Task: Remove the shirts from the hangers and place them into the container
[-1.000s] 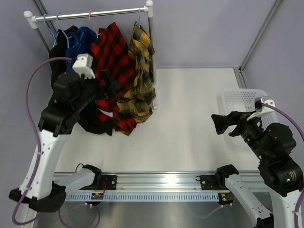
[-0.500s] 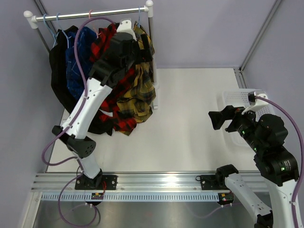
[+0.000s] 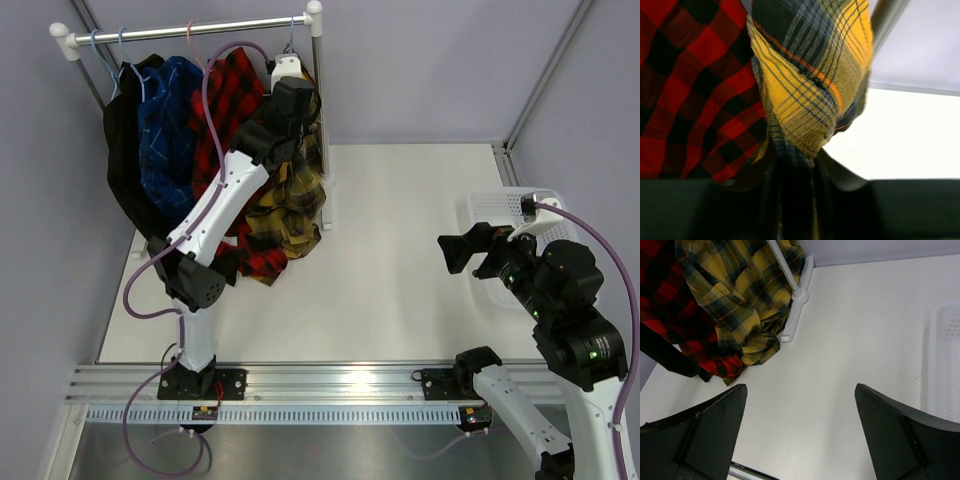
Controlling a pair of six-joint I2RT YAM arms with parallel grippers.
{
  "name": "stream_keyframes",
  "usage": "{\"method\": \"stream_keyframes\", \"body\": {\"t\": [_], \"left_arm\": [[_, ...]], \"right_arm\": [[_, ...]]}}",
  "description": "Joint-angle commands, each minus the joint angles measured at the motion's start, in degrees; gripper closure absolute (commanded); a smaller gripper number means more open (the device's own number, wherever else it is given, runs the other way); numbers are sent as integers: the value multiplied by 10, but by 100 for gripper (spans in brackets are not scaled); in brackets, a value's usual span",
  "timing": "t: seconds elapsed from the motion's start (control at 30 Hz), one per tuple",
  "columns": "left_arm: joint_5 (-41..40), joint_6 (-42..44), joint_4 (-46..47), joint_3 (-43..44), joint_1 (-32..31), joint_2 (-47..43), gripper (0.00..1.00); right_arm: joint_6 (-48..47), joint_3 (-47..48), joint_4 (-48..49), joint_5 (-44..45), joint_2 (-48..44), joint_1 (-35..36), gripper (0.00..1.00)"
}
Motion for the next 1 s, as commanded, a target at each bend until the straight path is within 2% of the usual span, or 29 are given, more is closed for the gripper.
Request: {"method": "stream_keyframes", "body": {"t": [0.0, 0.1, 0.3, 0.47, 0.57, 0.73, 0.77, 0.97], "left_arm": [[-33, 11, 40, 31, 14, 0, 79], [-33, 40, 62, 27, 17, -22, 100], [11, 122, 161, -22, 17, -129, 100], [47, 142, 166, -51, 17, -199, 100], [66, 140, 164, -106, 17, -252, 100], [128, 109, 89, -199, 17, -345, 100], [161, 109, 71, -232, 17, -360, 100], [256, 121, 5, -302, 17, -464, 100]], "right_arm": [[6, -3, 8, 0, -3, 7, 1], [6, -1, 8, -1, -2, 6, 1], [2, -3, 7, -7, -1, 6, 1], [1, -2, 2, -14, -1, 7, 1], [3, -6, 6, -13, -5, 6, 1], [-4, -5, 11, -15, -11, 7, 0], [-8, -4, 13, -13, -12, 6, 1], [-18, 5, 15, -12, 3, 6, 1]]}}
